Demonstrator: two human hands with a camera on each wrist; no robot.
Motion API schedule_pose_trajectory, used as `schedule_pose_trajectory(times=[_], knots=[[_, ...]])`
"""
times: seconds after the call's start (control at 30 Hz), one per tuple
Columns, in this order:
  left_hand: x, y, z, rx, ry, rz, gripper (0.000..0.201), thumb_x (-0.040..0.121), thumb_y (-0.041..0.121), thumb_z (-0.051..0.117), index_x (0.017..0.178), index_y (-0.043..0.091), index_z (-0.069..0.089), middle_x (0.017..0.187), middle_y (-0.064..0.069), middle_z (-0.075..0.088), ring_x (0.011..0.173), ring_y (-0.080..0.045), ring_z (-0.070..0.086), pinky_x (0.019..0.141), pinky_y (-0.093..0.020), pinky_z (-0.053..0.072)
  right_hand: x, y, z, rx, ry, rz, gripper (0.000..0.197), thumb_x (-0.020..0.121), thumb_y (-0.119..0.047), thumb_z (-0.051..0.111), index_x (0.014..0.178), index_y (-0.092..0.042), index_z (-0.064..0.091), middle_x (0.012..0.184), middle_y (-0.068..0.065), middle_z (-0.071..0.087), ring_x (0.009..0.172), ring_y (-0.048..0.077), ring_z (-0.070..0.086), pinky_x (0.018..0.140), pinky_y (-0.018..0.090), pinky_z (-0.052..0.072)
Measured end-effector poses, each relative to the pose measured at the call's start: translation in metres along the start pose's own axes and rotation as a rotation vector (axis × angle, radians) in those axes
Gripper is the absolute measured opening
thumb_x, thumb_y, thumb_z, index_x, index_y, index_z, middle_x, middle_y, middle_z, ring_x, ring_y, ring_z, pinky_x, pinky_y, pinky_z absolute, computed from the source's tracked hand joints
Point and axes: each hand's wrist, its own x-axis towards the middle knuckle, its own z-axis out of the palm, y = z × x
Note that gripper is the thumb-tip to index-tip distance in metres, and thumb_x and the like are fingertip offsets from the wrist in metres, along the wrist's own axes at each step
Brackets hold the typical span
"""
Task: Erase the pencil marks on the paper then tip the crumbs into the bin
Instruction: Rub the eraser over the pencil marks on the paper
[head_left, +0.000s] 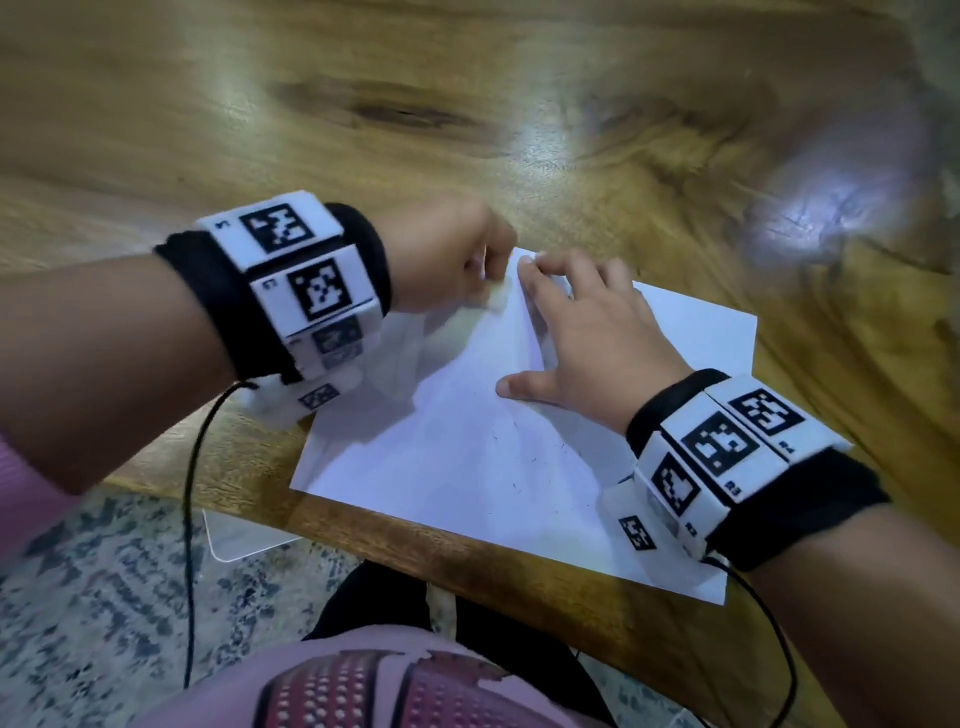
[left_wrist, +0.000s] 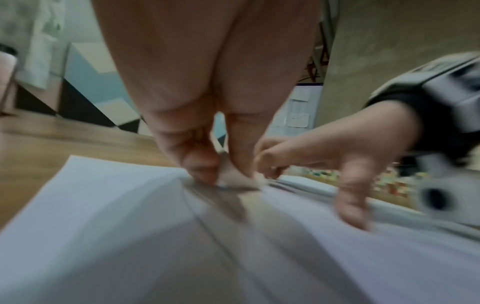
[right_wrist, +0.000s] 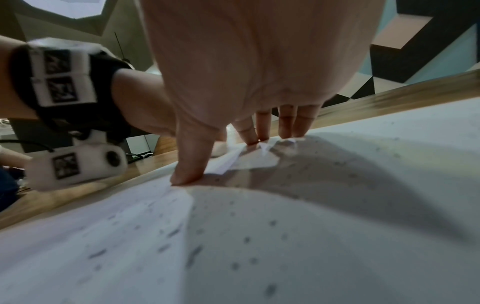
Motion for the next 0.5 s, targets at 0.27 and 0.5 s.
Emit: schedule_pose_trajectory(times=[0.27,0.5], knots=[[-0.023,-0.004,0.012,0.000,-0.066,0.013,0.005,0.075,0.016,0.066,0.079,0.014,0.063,0.060,0.010,0.047,0.057,-0.003,0.041,0.054,-0.018,0.030,0.001,-0.001,-0.001,-0.004,-0.006,0.010,0.100,0.069,-0.058,0.067,0.146,-0.021,0.015,0.145,-0.004,0.018,0.126,0.023,0.020,0.103,0.032,0.024],[0.005,-0.003,-0.003,-0.080,0.142,-0.049,0.009,0.075,0.010,0.066,0.084,0.009,0.065,0.058,0.015,0.044,0.066,-0.019,0.048,0.062,-0.022,0.029,0.000,-0.001,-0.001,-0.005,-0.016,0.007,0.099,0.070,-0.059,0.066,0.147,-0.027,0.012,0.144,-0.004,0.020,0.126,0.022,0.020,0.103,0.033,0.024]])
